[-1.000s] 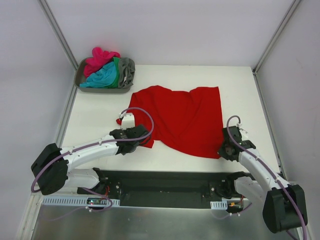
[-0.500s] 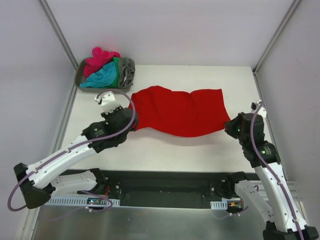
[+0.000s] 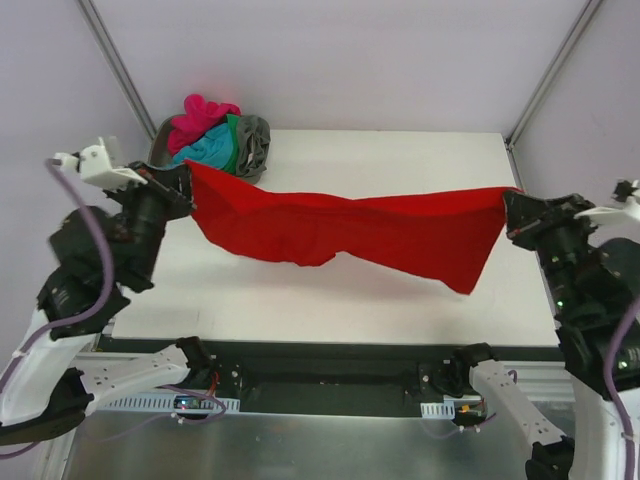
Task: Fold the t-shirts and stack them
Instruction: Flatten out the tshirt
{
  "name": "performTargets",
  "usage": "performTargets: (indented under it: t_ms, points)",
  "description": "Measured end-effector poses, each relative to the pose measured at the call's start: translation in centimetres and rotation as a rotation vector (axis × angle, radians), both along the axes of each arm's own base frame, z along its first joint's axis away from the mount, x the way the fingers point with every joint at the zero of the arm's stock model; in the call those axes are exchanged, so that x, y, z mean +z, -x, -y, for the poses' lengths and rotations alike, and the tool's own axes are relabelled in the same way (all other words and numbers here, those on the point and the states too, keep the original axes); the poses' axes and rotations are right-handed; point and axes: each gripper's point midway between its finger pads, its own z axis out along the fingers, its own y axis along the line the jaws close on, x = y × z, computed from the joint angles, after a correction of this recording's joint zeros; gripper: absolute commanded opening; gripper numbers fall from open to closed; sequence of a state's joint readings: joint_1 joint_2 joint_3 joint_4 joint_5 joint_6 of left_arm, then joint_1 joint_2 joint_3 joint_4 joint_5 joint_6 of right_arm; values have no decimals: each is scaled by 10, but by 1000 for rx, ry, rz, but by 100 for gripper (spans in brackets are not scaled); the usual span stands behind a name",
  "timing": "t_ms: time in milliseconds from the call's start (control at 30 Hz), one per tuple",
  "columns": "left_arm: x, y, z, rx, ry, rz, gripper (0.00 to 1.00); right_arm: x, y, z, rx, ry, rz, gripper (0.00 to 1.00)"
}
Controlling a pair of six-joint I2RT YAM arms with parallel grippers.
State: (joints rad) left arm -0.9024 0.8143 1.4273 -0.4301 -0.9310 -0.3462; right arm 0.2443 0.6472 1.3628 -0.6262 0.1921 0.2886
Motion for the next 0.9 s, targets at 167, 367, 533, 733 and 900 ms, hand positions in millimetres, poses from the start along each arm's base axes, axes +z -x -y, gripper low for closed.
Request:
performTargets:
  t_ms: [167,367,533,733,900]
  points:
    - [82,37,5,-251,21,216,0,65,35,-2,64,-9,149,1]
    - [174,71,-6,-353,35,453,0,114,65,-6,124,-10,261,1]
    - [211,72,0,-359,-23,545,0,131,70,-3,118,1,299,1]
    - [190,7,42,-229,-214,469,0,96,20,6,9,40,166,1]
    - [103,-122,75,-86,-390,226,0,13,-69,9,-114,136,-111,1]
